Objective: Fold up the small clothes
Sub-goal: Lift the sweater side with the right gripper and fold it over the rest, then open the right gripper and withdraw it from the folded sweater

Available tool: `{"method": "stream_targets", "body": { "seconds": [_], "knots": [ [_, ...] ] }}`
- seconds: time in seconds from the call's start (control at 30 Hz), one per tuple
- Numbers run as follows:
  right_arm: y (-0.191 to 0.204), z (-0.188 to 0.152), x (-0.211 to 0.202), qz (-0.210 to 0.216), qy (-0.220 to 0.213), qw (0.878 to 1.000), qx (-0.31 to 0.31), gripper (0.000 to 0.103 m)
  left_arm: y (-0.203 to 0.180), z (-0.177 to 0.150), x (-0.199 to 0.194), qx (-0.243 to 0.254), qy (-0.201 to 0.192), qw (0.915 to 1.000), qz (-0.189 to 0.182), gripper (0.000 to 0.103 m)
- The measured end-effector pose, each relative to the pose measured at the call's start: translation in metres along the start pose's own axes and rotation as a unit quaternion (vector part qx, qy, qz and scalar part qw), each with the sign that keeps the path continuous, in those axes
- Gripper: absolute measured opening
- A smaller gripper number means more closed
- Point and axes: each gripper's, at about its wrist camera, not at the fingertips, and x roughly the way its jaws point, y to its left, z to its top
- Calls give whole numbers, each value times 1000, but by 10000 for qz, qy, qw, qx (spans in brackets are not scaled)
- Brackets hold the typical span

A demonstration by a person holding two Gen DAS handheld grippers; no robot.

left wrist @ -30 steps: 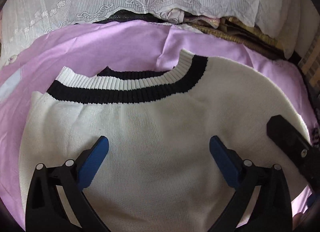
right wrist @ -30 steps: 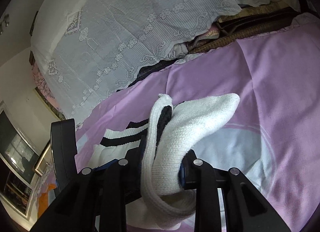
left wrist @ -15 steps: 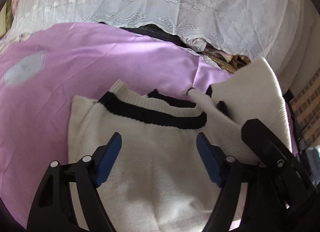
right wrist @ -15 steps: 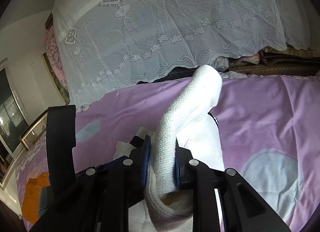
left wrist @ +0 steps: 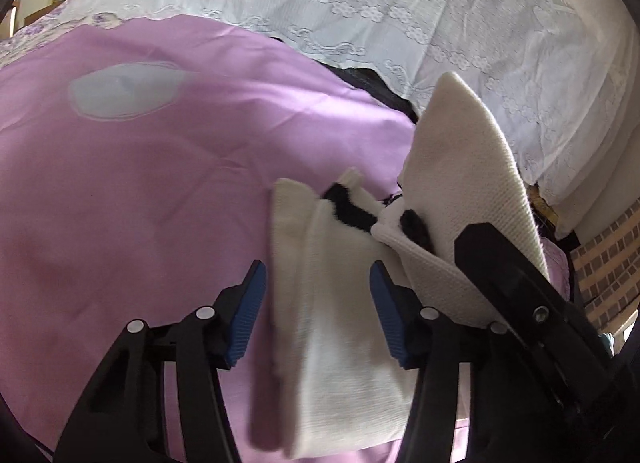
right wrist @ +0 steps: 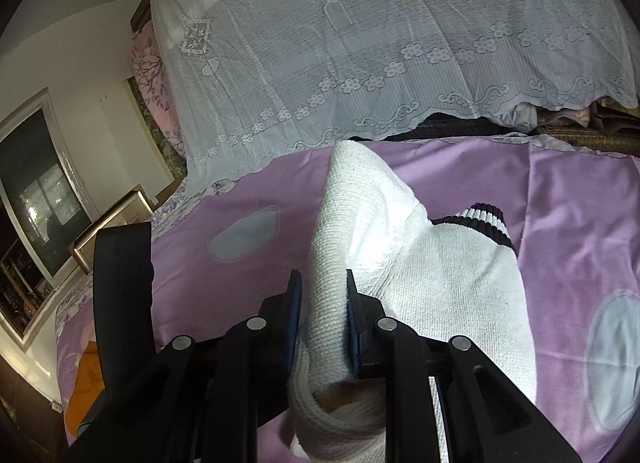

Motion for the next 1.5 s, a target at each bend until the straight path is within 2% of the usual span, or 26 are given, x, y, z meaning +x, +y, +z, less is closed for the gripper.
{"method": "stream_targets", "body": {
  "seconds": [0.23,0.4,0.67,0.73,0.77,0.83,0.9,1.0,1.1,1.2,1.27,1.4,1.5],
  "knots": [
    [12,-20,22,128,310,9994,-34,21,27,-14,-2,-75,133,9994,297,52],
    [9,-31,26,144,407,9991,-23,21,30,-22,2,-67,192,9989,434,52],
    [0,-42,36,182,583,9981,59,21,27,-32,4,217,140,9954,922,52],
    [-5,-45,41,283,674,9972,152,25,25,-34,4,329,111,9933,1104,52],
    [-8,-45,44,358,718,9965,224,30,24,-35,3,374,83,9922,1188,52],
    [-15,-47,46,646,770,9941,415,40,25,-34,-1,372,42,9909,1292,59],
    [-15,-46,44,825,731,9930,424,48,28,-33,-5,265,9,9915,1277,71],
    [-13,-43,31,1098,552,9916,407,49,36,-30,-16,73,-57,9933,1150,77],
    [-18,-33,8,1342,272,9894,475,49,37,-28,-36,-3,-356,9930,1127,85],
    [-22,-23,-16,1182,-18,9924,335,49,29,-28,-61,154,-853,9884,1244,88],
    [-28,-20,-31,853,-223,9960,139,49,19,-29,-70,368,-1085,9859,1222,90],
    [-45,-25,-50,-12,-321,9992,-254,49,-8,-36,-67,927,-1140,9822,1173,93],
    [-69,-31,-55,-436,-228,9986,-213,49,-30,-45,-57,1456,-1055,9750,1302,96]
  ]
}}
